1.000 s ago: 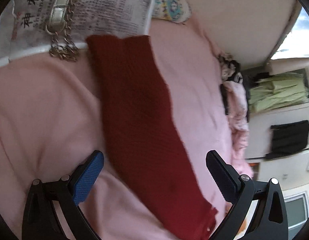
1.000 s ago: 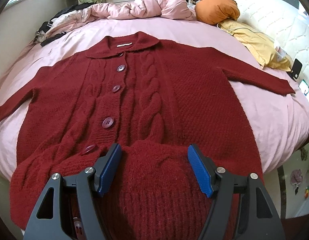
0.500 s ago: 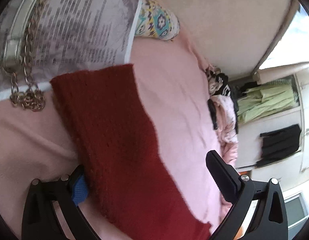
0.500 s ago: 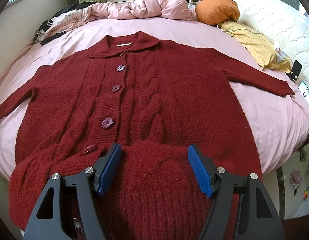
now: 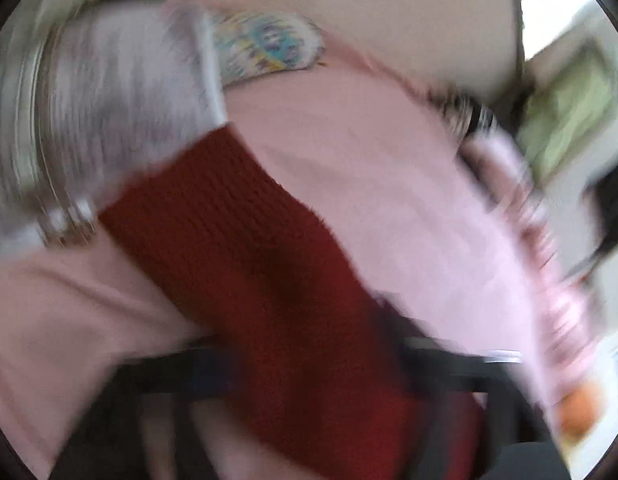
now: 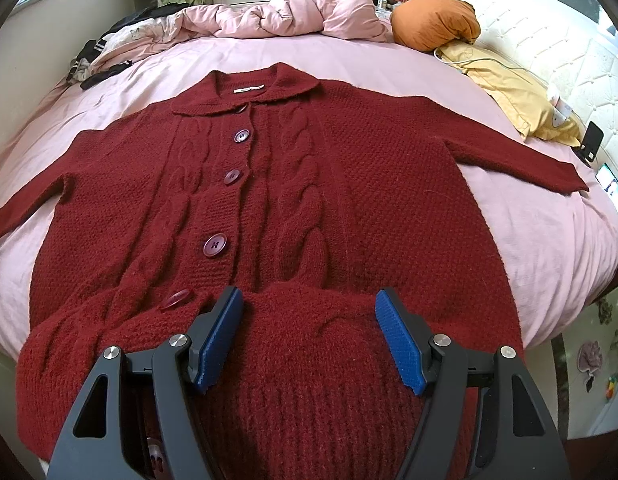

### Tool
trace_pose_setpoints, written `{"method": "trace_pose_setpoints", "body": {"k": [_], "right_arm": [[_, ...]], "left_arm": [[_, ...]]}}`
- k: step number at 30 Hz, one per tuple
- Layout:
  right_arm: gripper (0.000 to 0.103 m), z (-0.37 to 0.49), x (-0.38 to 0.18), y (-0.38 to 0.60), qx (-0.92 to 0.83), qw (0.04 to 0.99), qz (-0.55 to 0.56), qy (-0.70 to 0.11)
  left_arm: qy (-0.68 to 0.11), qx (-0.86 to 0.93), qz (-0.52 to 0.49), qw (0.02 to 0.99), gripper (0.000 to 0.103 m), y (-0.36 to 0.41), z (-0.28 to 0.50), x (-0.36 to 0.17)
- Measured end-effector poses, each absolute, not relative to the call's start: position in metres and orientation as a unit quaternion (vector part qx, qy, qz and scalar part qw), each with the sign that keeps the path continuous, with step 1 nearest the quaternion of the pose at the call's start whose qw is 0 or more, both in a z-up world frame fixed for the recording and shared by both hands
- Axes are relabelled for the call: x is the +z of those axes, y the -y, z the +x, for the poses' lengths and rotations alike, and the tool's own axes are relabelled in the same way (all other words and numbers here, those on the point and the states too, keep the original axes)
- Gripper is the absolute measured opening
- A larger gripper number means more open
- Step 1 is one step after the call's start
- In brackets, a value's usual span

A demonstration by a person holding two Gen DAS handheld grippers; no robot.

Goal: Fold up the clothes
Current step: 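Reach the left gripper to the sleeve cuff and close on it, then lift the sleeve with the left gripper and carry it across the cardigan body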

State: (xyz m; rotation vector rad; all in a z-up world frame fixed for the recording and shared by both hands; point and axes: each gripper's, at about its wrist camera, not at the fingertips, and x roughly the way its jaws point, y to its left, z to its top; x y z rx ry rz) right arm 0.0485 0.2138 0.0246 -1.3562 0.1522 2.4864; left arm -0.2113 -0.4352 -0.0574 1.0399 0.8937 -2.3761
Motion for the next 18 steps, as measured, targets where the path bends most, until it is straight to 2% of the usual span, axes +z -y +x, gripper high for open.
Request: {"method": "trace_pose_setpoints", "body": {"k": [2, 3, 6, 10, 13, 18], "right_arm": [[0.069, 0.049, 0.025, -0.214, 0.866, 0.152, -0.473, -0.053], [0.069, 0.049, 0.025, -0.214, 0.866, 0.152, -0.473, -0.053], [0.069, 0.049, 0.025, -0.215, 0.867, 0.152, -0.472, -0.053], [0.069, 0.049, 0.025, -0.214, 0.867, 0.152, -0.472, -0.052], [0.069, 0.049, 0.025, -0.215, 0.866, 0.152, -0.473, -0.054], [0.069, 0.049, 0.025, -0.215, 0.867, 0.153, -0.471, -0.054]], "left_arm": [[-0.237, -0.881, 0.367, 0.182, 0.012, 0.417, -0.218, -0.044], [-0.231, -0.885, 0.369, 0.169, 0.012, 0.413, -0.221, -0.046], [-0.302, -0.857, 0.389, 0.151, 0.012, 0.424, -0.225, -0.077], [-0.415, -0.846, 0.315, 0.118, 0.012, 0.45, -0.201, -0.102], [-0.419, -0.845, 0.312, 0.111, 0.012, 0.45, -0.199, -0.103], [-0.368, -0.86, 0.327, 0.133, 0.012, 0.433, -0.2, -0.097]]}}
